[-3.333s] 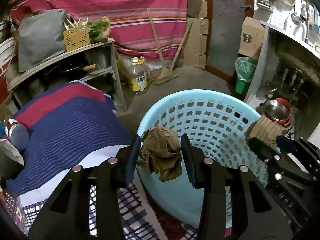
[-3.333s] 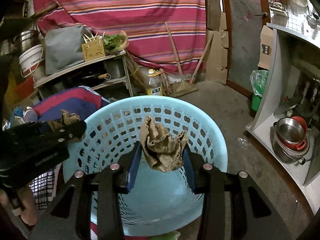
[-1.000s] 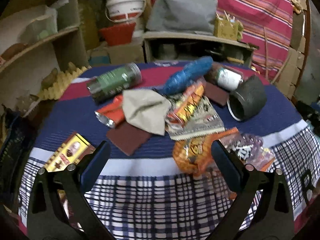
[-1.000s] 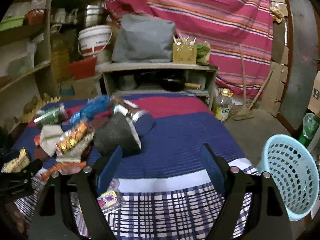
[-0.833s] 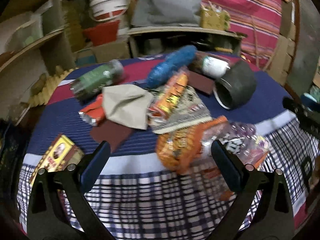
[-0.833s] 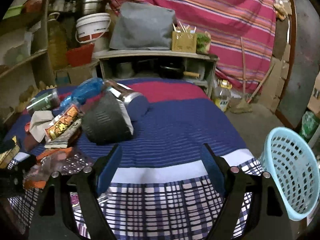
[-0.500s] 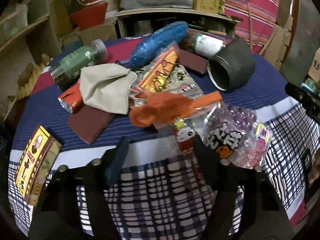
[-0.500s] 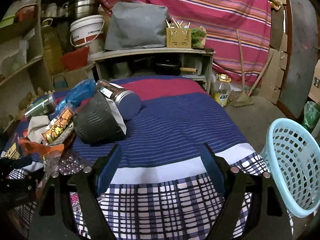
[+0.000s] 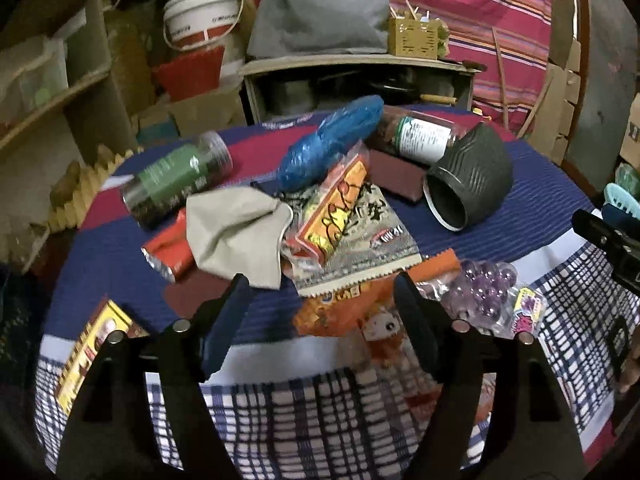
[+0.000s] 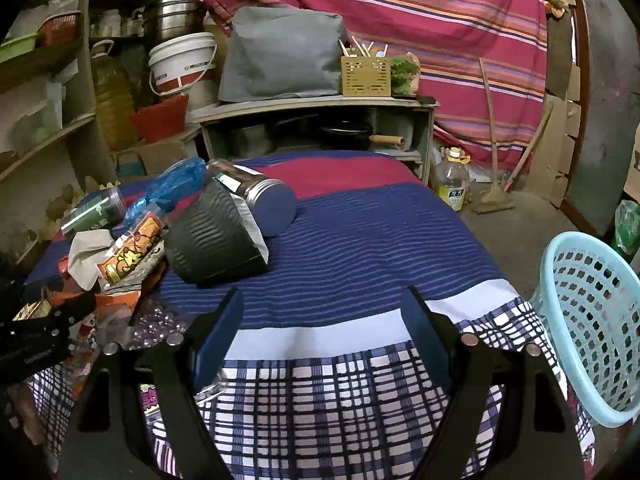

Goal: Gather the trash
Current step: 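Move the left tool back over the table toward the orange wrapper, then grasp the orange wrapper with the left tool while the right tool grasps the clear candy bag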

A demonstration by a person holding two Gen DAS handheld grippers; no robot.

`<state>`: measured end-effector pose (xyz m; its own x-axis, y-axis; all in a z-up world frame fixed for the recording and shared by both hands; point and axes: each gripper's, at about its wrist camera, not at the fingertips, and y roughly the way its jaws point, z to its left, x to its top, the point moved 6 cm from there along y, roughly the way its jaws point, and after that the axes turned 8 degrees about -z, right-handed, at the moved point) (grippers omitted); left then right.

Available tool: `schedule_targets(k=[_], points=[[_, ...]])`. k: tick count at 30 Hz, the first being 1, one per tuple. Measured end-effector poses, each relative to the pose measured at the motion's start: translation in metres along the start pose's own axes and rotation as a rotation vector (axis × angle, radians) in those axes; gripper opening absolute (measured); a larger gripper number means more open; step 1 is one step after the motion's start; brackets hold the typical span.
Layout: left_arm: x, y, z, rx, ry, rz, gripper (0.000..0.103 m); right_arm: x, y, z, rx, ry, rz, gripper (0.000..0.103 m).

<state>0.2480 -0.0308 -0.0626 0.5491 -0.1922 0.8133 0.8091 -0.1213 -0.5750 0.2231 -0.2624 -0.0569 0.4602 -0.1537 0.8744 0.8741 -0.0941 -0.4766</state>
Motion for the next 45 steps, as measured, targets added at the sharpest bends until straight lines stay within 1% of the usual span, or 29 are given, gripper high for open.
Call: schedule_targets(k=[2, 3, 5, 7, 8, 9, 11, 12, 15, 17, 24, 29, 34, 38, 41, 42, 45], points=[[-0.002, 0.002, 0.0, -0.005, 0.009, 0.015, 0.073, -0.001, 0.002, -0.002, 0.003, 0.012, 0.007, 0.079], [-0.005, 0.005, -0.001, -0.012, 0.015, 0.035, 0.072, -0.001, 0.003, -0.003, 0.004, 0.018, 0.011, 0.079], [-0.009, 0.008, -0.003, -0.017, 0.03, 0.056, 0.058, -0.002, 0.004, -0.004, 0.006, 0.027, 0.014, 0.079], [-0.01, 0.009, -0.003, -0.016, 0.037, 0.059, 0.052, -0.003, 0.004, -0.004, 0.008, 0.03, 0.014, 0.079], [-0.009, 0.009, -0.003, -0.022, 0.033, 0.055, 0.046, -0.003, 0.004, -0.004, 0.007, 0.028, 0.014, 0.079], [-0.008, 0.008, -0.004, -0.037, 0.025, 0.052, 0.042, -0.003, 0.004, -0.004, 0.006, 0.027, 0.014, 0.079], [-0.008, 0.008, -0.006, -0.054, 0.024, 0.052, 0.025, -0.003, 0.004, -0.003, 0.007, 0.021, 0.014, 0.079], [-0.008, 0.008, -0.008, -0.061, 0.03, 0.054, 0.02, -0.002, 0.004, -0.002, 0.007, 0.019, 0.013, 0.079], [-0.01, 0.005, -0.013, -0.05, 0.071, 0.05, 0.019, -0.001, 0.003, -0.001, 0.007, 0.012, 0.009, 0.079], [-0.009, 0.002, -0.012, -0.043, 0.071, 0.036, 0.018, 0.0, 0.002, 0.001, 0.01, 0.007, 0.005, 0.079], [0.004, -0.027, 0.016, 0.0, -0.012, -0.039, 0.014, 0.006, -0.009, 0.024, 0.069, -0.004, -0.007, 0.079], [0.008, -0.047, 0.035, 0.084, -0.026, -0.069, 0.012, 0.008, -0.019, 0.057, 0.126, -0.06, -0.017, 0.079], [0.002, -0.07, 0.055, 0.164, -0.042, -0.095, 0.012, -0.004, -0.025, 0.097, 0.196, -0.122, 0.012, 0.079], [-0.006, -0.08, 0.074, 0.217, -0.073, -0.095, 0.012, -0.022, -0.025, 0.119, 0.221, -0.164, 0.05, 0.079], [-0.008, -0.079, 0.083, 0.233, -0.089, -0.091, 0.012, -0.038, -0.023, 0.13, 0.211, -0.183, 0.083, 0.079], [-0.009, -0.078, 0.085, 0.232, -0.092, -0.089, 0.012, -0.043, -0.02, 0.132, 0.212, -0.19, 0.106, 0.079], [-0.01, -0.073, 0.084, 0.223, -0.092, -0.083, 0.012, -0.05, -0.015, 0.134, 0.209, -0.195, 0.136, 0.079]])
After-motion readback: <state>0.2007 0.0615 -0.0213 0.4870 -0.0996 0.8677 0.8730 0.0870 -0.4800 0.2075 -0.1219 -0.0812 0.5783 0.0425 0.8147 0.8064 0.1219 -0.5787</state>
